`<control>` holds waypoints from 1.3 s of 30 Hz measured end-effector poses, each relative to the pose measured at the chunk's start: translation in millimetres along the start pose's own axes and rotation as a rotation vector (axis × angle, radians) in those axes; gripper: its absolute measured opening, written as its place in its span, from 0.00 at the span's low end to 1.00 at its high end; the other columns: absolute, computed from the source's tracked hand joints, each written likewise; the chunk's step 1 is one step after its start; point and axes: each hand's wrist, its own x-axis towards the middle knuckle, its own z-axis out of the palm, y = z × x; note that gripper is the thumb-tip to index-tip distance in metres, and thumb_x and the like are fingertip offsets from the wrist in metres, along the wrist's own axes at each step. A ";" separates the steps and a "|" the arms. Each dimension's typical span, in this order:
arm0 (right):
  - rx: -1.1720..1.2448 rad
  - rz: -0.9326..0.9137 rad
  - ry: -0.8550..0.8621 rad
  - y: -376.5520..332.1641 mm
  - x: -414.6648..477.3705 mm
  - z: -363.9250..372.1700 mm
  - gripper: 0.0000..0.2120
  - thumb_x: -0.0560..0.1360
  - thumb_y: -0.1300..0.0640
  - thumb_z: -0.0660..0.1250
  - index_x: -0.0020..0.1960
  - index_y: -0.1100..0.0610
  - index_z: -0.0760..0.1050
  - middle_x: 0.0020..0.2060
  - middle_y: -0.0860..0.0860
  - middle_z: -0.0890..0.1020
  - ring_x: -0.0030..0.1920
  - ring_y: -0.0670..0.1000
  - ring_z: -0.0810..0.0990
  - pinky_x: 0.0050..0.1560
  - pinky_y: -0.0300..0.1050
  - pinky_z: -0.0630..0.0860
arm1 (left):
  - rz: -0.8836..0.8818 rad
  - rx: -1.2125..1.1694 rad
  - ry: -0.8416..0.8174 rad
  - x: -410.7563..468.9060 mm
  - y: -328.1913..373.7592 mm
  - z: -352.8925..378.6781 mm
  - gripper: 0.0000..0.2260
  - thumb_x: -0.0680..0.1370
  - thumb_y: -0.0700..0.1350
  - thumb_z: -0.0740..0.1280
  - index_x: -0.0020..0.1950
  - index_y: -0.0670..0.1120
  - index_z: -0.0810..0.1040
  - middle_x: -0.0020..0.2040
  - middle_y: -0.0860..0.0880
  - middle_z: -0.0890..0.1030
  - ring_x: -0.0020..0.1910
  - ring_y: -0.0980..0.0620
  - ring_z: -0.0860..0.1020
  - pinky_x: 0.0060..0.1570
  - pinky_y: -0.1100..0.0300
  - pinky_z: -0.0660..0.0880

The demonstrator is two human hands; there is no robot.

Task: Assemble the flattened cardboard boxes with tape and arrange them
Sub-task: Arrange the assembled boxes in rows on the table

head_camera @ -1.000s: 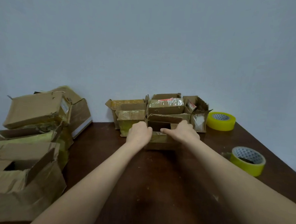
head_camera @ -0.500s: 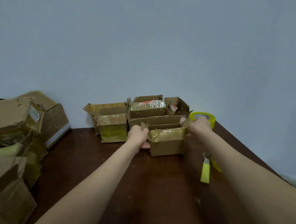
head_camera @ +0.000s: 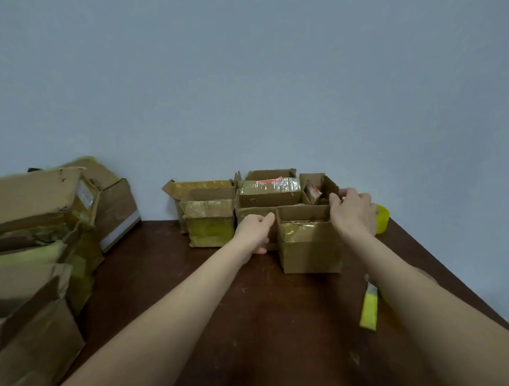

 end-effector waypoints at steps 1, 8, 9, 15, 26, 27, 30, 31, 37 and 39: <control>0.002 -0.059 0.017 -12.2 -9.3 0.5 0.20 0.81 0.45 0.55 0.68 0.55 0.70 0.66 0.59 0.70 0.66 0.62 0.67 0.63 0.54 0.67 | 0.060 0.069 0.034 -7.0 1.1 -8.5 0.19 0.81 0.53 0.58 0.67 0.44 0.73 0.60 0.46 0.78 0.53 0.48 0.79 0.53 0.50 0.79; 0.199 -0.353 -0.248 -127.6 -117.5 58.9 0.15 0.79 0.47 0.60 0.62 0.52 0.74 0.64 0.56 0.71 0.65 0.60 0.69 0.60 0.54 0.70 | 0.305 0.509 0.378 -79.9 -12.1 -108.8 0.14 0.78 0.50 0.60 0.63 0.51 0.75 0.62 0.52 0.78 0.60 0.50 0.75 0.58 0.51 0.74; 0.241 -0.392 -0.307 -145.0 -135.3 68.6 0.14 0.78 0.47 0.61 0.61 0.51 0.75 0.63 0.55 0.73 0.64 0.59 0.71 0.59 0.53 0.71 | 0.313 0.559 0.433 -88.3 -17.7 -128.1 0.14 0.78 0.50 0.60 0.63 0.51 0.75 0.62 0.52 0.78 0.61 0.50 0.75 0.59 0.52 0.73; 0.464 -0.336 -0.906 -226.5 -229.0 95.7 0.32 0.75 0.38 0.65 0.66 0.63 0.71 0.61 0.59 0.77 0.56 0.56 0.78 0.54 0.54 0.78 | 0.177 0.717 0.779 -138.7 -70.4 -263.8 0.15 0.78 0.49 0.60 0.63 0.50 0.75 0.61 0.51 0.78 0.60 0.49 0.75 0.56 0.50 0.75; 0.334 -0.169 -1.203 -245.4 -271.0 112.1 0.14 0.76 0.68 0.65 0.61 0.66 0.73 0.50 0.61 0.80 0.45 0.56 0.84 0.37 0.45 0.83 | -0.346 0.610 0.511 -181.8 -176.6 -329.7 0.19 0.78 0.56 0.63 0.53 0.40 0.79 0.52 0.44 0.81 0.49 0.46 0.79 0.50 0.53 0.76; 0.344 -0.173 -1.165 -238.4 -261.4 107.5 0.14 0.76 0.69 0.65 0.62 0.65 0.73 0.48 0.60 0.80 0.45 0.56 0.83 0.41 0.46 0.83 | -0.326 0.634 0.506 -182.1 -170.3 -320.8 0.19 0.78 0.58 0.63 0.49 0.41 0.80 0.50 0.45 0.82 0.47 0.47 0.79 0.49 0.53 0.77; 0.329 -0.180 -1.034 -208.8 -223.7 87.6 0.16 0.75 0.71 0.66 0.62 0.65 0.75 0.41 0.56 0.79 0.42 0.53 0.81 0.48 0.50 0.82 | -0.192 0.630 0.437 -177.8 -144.3 -285.3 0.19 0.77 0.62 0.61 0.45 0.48 0.79 0.45 0.52 0.79 0.45 0.52 0.77 0.44 0.57 0.74; 0.328 -0.167 -0.994 -197.6 -208.7 80.6 0.17 0.75 0.71 0.66 0.63 0.65 0.75 0.41 0.55 0.78 0.41 0.52 0.80 0.44 0.49 0.81 | -0.123 0.578 0.399 -174.7 -135.3 -272.0 0.19 0.76 0.63 0.62 0.48 0.48 0.80 0.46 0.53 0.78 0.47 0.53 0.76 0.45 0.58 0.73; 0.404 -0.067 -0.723 -127.5 -128.2 47.4 0.21 0.74 0.69 0.68 0.67 0.60 0.72 0.47 0.54 0.78 0.51 0.55 0.77 0.52 0.54 0.79 | 0.173 0.320 0.191 -129.2 -101.3 -191.9 0.25 0.79 0.59 0.59 0.44 0.38 0.82 0.50 0.51 0.81 0.50 0.51 0.78 0.47 0.56 0.72; 0.433 -0.051 -0.642 -111.1 -108.5 44.7 0.20 0.75 0.68 0.68 0.65 0.60 0.73 0.54 0.57 0.79 0.56 0.57 0.77 0.47 0.50 0.79 | 0.147 0.216 0.233 -106.3 -92.5 -169.1 0.23 0.81 0.54 0.59 0.46 0.36 0.83 0.55 0.57 0.74 0.54 0.56 0.75 0.52 0.58 0.70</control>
